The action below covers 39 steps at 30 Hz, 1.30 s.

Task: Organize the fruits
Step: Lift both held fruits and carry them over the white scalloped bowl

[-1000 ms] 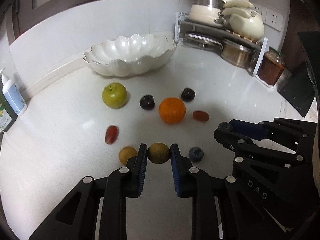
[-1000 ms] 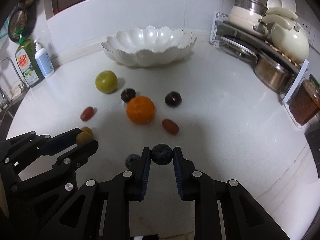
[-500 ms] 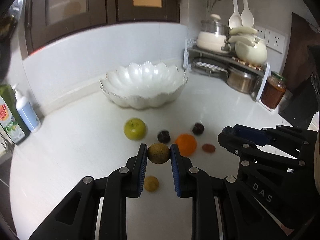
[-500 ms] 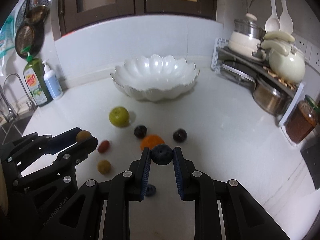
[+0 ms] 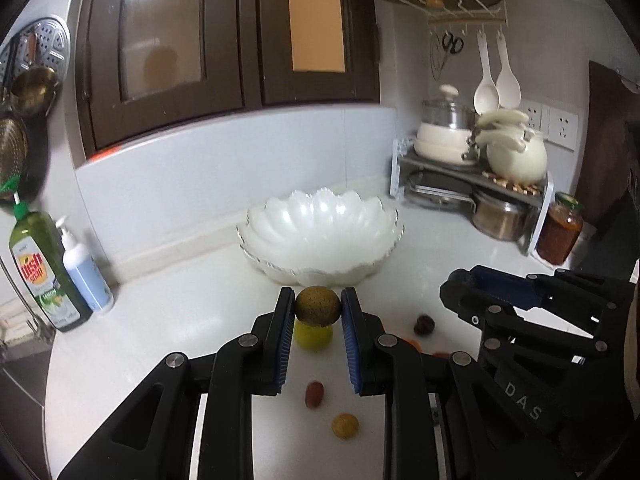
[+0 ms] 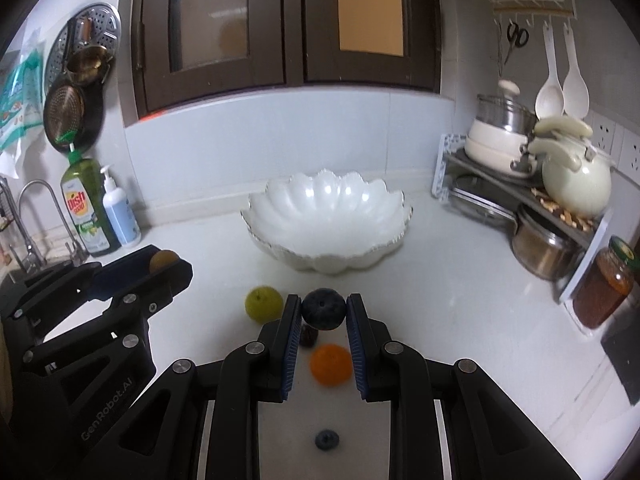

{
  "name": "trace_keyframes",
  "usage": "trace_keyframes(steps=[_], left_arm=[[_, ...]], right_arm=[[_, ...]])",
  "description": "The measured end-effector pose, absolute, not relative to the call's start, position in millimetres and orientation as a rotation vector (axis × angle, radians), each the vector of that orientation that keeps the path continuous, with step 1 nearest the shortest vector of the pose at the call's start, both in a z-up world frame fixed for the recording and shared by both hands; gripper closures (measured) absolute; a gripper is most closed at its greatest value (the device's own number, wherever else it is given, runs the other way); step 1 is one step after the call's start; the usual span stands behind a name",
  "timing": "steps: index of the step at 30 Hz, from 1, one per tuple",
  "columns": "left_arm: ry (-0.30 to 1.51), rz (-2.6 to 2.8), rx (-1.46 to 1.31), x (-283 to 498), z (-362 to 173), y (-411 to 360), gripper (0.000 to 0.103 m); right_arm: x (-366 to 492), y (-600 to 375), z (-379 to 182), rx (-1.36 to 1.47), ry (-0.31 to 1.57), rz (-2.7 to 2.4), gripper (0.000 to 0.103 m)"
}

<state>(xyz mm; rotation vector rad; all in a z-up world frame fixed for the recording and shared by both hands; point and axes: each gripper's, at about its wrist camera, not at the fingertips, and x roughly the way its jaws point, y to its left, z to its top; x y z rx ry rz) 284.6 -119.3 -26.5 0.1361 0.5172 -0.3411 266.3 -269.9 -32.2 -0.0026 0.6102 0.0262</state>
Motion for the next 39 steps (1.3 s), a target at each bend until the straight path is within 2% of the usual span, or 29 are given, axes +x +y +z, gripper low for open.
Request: trace_keyframes(steps=[20, 39], left_arm=[[0.483, -0.299, 0.09, 348.2, 0.1, -112.0, 0.079], [0.523, -0.282, 0.114, 427.8, 18.1, -133.0, 0.079]], right_arm=[[318.2, -259.2, 6.6, -0.007, 0.478, 0.009, 0.079], [402.3, -282.8, 15.5, 0.004, 0.557, -0.027, 0.079]])
